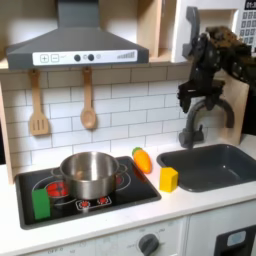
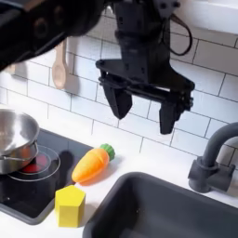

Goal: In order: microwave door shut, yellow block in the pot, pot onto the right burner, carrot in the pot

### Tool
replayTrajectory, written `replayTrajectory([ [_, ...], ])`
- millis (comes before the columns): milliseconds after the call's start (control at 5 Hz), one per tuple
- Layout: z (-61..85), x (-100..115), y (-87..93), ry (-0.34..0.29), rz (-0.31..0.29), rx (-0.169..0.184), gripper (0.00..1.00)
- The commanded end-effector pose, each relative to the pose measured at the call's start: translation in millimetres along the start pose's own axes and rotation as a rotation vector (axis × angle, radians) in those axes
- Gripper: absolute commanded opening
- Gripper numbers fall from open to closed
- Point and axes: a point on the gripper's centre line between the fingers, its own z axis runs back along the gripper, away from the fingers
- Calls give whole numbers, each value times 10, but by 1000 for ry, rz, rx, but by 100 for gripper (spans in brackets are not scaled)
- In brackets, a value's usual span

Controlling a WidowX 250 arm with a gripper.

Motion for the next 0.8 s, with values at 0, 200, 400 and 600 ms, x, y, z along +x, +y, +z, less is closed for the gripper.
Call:
replayTrajectory([
  [0,-60,127,32,1,24,-3,100],
  [200,-83,184,60,7,43,-2,100],
  [400,-136,237,86,8,60,1,100],
  [600,-161,267,112,14,69,3,100],
])
